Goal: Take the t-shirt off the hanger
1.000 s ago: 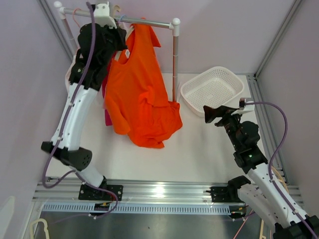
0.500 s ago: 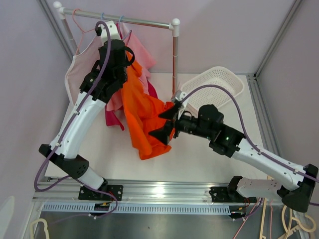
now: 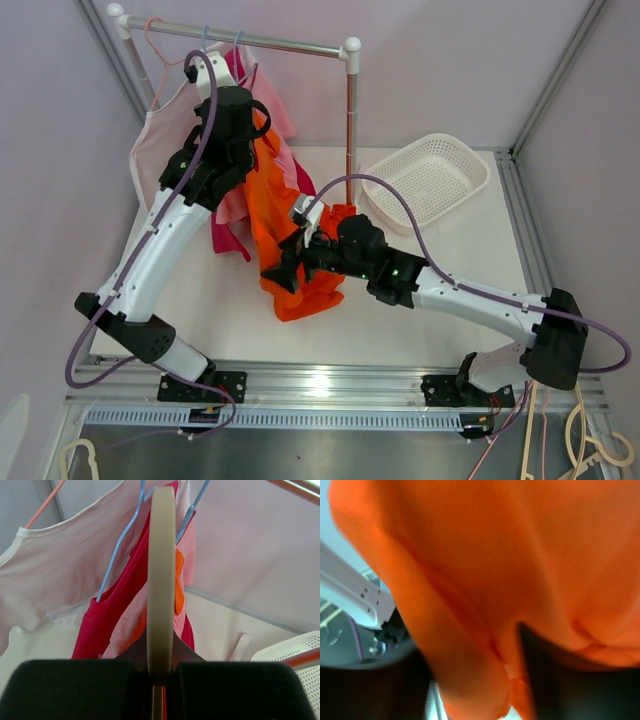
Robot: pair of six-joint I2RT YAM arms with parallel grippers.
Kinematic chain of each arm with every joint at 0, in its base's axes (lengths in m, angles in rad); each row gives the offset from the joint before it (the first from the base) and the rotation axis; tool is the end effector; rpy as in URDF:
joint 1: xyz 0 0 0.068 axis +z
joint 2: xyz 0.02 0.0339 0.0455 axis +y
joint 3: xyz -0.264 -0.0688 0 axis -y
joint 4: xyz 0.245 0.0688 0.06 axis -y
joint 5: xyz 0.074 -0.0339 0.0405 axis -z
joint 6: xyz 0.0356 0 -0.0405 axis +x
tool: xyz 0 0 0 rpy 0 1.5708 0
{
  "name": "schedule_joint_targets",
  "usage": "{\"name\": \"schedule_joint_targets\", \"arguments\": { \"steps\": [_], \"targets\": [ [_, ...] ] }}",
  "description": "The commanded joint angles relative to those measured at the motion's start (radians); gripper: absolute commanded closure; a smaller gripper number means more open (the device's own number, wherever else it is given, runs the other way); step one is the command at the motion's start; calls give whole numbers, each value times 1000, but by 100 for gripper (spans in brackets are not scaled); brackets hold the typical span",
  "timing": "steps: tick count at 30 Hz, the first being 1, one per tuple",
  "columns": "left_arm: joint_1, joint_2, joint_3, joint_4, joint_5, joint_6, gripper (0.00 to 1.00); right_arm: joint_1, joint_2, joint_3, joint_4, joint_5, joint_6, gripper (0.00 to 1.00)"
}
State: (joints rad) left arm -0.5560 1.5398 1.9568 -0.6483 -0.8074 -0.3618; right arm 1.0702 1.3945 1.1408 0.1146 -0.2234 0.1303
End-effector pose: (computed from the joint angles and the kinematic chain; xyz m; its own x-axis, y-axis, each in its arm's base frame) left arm 0.2748 -0.1405 0.5089 -0.0998 -0.2261 -0.9690 -0.2863 0.9392 -0.1896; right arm 0.1532 0.2964 0.3549 -0.1908 -0.0848 -0.9780 -0.9440 0.2890 0.1591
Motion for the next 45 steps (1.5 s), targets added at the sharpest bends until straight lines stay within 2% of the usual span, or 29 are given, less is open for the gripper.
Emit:
{"name": "schedule_joint_targets", "arguments": {
  "steps": [1,2,3,6,8,10,14,17,19,23,24,25,27,28,29,32,35,40,45],
  "targets": [
    [-7,-59,-39,50,-12,-29,99,19,24,80,125,64,-24,46],
    [-7,-64,-44,61,-7,-25,99,22,31,89,114,71,-15,76],
    [-7,-64,-51,70,-3,-19,99,25,26,96,99,71,-9,100],
    [-7,-53,-49,105,-7,7,99,83,-24,71,45,88,-9,100],
    [-7,-40,-36,133,-6,32,99,178,-61,-13,36,146,11,100],
    [-5,2,35,124,11,50,99,259,-107,-96,51,202,49,100],
    [-5,115,234,53,1,81,99,521,-117,-361,202,364,190,100],
    [-7,161,315,24,10,95,99,589,-45,-401,227,456,285,100],
    [-8,148,339,-43,31,51,99,590,-16,-388,198,504,307,100],
    [-25,19,279,-203,167,-70,99,455,-47,-310,91,561,252,100],
    [-34,-24,169,-220,228,-98,99,366,-54,-290,73,555,243,100],
    [-63,-123,125,-247,247,-111,99,322,-58,-241,48,565,239,100],
    [-100,-237,30,-258,255,-140,99,243,-52,-196,-16,579,235,100],
    [-137,-300,-133,-254,255,-149,99,173,-43,-152,-38,617,235,100],
    [-150,-414,-183,-260,251,-163,99,137,-31,-129,-77,625,229,100],
    [-173,-568,-405,-290,270,-203,99,-4,69,-3,-186,639,223,100],
    [-179,-714,-499,-344,269,-235,99,-113,217,156,-259,634,204,100],
    [-180,-886,-547,-369,212,-201,99,-171,498,384,-429,642,186,100],
    [-180,-909,-509,-263,206,-79,99,-188,670,508,-547,582,244,100]
  ]
}}
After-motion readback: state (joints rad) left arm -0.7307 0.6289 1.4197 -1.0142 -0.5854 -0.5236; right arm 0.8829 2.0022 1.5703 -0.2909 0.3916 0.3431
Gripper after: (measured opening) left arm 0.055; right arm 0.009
